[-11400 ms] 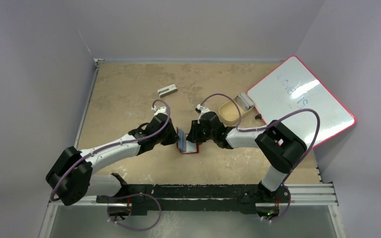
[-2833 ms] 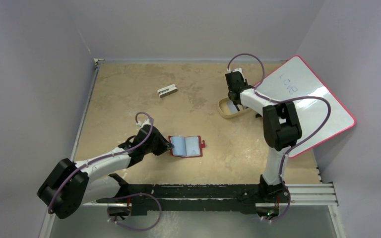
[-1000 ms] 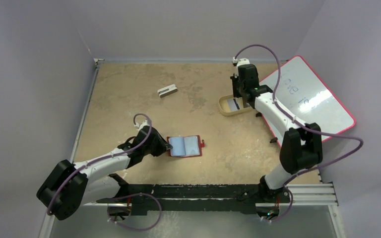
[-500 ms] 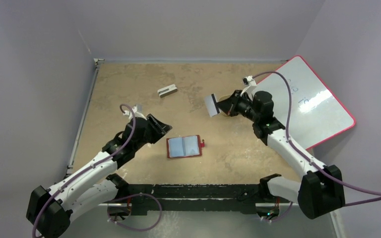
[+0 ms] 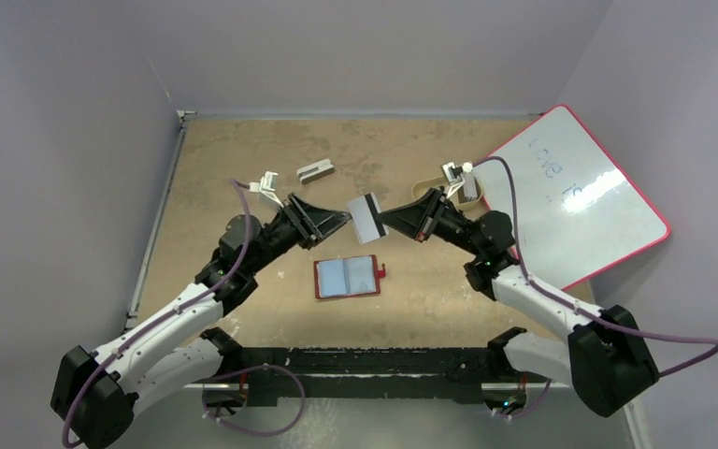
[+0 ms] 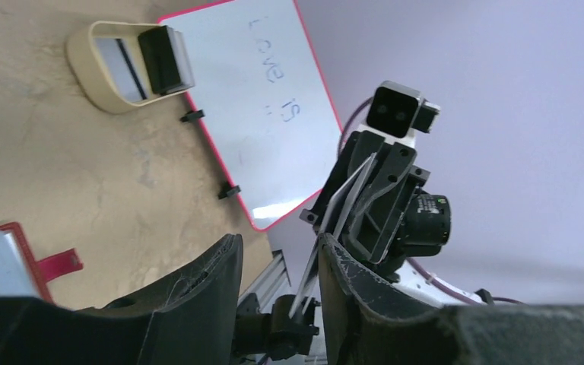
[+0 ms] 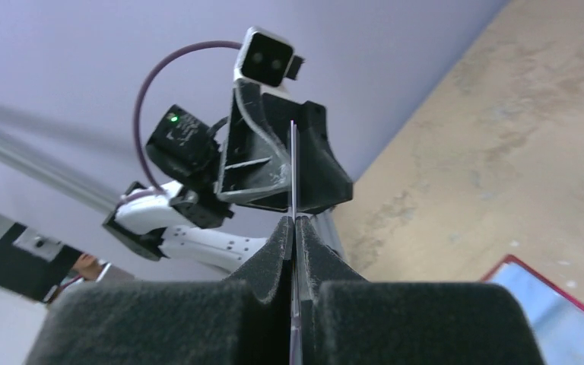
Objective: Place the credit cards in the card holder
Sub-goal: Pick up the credit card from the storage box.
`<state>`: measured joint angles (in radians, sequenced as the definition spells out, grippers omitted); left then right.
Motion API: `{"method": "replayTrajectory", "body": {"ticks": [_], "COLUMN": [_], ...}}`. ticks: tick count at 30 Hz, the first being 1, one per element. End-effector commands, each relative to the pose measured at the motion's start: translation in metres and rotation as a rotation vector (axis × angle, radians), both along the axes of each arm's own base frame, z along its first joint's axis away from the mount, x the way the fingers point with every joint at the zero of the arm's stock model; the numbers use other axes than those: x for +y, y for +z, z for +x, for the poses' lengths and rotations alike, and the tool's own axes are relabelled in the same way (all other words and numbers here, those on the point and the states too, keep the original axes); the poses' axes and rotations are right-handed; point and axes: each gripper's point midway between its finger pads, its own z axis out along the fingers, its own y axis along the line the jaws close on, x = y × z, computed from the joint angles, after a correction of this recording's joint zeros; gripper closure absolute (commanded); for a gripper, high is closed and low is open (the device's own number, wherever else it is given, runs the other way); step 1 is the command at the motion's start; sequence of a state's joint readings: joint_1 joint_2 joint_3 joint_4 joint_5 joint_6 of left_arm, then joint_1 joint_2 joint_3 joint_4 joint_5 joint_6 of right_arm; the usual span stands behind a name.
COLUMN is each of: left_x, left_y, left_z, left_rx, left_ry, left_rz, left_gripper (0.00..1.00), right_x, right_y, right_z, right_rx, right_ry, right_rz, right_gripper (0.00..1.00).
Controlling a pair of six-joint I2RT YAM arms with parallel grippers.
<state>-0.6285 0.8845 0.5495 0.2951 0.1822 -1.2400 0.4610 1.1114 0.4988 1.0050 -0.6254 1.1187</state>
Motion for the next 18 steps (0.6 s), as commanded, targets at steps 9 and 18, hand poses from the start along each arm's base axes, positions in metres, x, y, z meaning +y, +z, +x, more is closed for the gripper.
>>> {"method": "replayTrajectory", "body": {"ticks": [9, 18], "left_x": [-0.002, 0.001], "left_y": [0.075, 0.067], "left_z": [-0.016, -0.013], "left_rx": [-0.204, -0.199], "left_ry": [-0.073, -0.048], "left_rz": [-0.164, -0.134], "left_gripper": [0.84, 1.0], "right_x": [0.011, 0.012], "right_y": [0.036, 0.028], "right_z": [-0.027, -0.029], "right_rx": [-0.056, -0.039], "right_ry": [0.111, 0.126], "right_rz": [0.165, 0.154], "right_gripper": [1.0, 1.0]}}
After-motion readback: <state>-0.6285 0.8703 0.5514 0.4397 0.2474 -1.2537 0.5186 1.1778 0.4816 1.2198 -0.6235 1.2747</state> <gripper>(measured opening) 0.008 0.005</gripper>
